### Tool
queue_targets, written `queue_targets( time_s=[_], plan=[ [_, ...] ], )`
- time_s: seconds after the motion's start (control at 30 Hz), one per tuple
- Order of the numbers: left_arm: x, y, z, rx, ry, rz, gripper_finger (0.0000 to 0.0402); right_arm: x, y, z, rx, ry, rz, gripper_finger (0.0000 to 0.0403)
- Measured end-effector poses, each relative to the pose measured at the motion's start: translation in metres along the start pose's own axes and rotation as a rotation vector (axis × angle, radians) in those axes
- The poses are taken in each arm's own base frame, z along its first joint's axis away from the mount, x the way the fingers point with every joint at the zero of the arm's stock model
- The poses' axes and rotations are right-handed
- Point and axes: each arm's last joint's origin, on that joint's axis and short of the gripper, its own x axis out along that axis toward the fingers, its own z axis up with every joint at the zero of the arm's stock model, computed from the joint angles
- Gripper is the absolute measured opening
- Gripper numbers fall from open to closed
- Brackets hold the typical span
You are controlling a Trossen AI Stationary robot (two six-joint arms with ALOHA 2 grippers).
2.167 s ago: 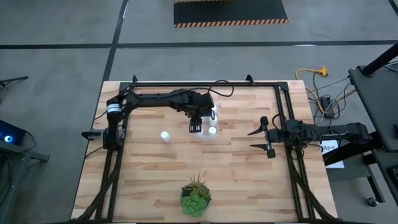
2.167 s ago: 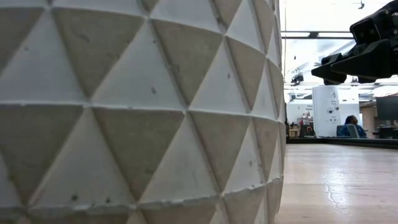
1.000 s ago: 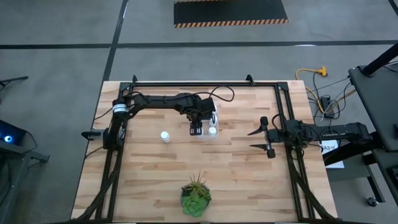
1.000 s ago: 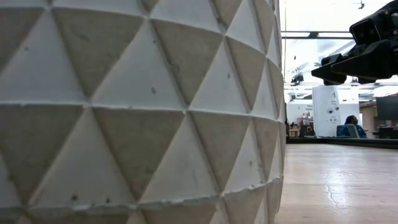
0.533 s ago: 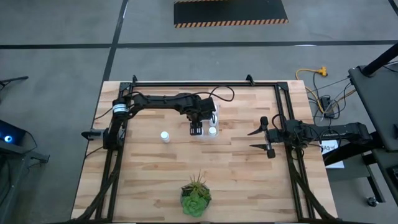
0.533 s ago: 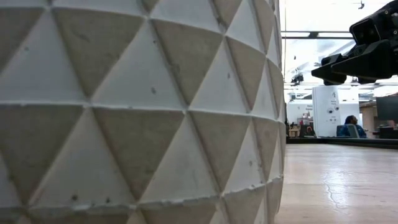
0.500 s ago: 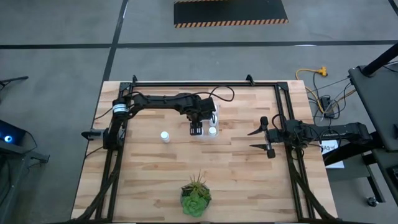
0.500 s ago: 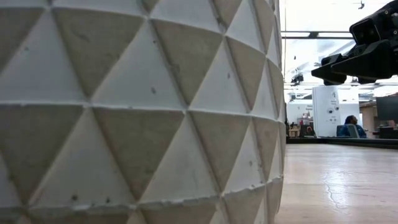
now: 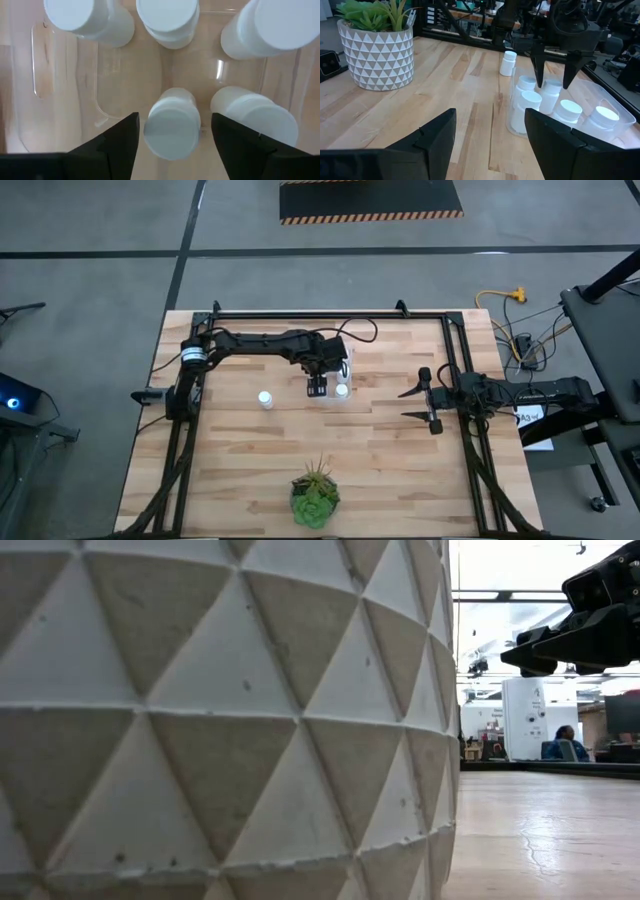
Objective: Pick and place pill bottles into a basket
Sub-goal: Put the white pill bottle into the transparent bin
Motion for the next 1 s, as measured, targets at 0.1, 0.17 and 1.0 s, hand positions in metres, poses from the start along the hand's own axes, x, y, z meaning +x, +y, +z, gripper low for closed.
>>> queue_targets(
  time_s=[0.1,0.17,1.0],
  plan=[
    [-0.001,0.000,0.000,-0.018,0.000,0.000,0.0228,0.000,0.000,0.000,0.000,0.000,0.000,0.0226],
    [-0.003,0.000,0.000,-0.017,0.006,-0.001,0.0228,0.000,0.000,0.000,0.000,0.000,0.000,0.0226],
    [-0.093,-0.047,-0.013,0.044,-0.140,-0.025,0.0228,0.000,0.000,0.000,0.000,0.000,0.000,0.0226]
  ],
)
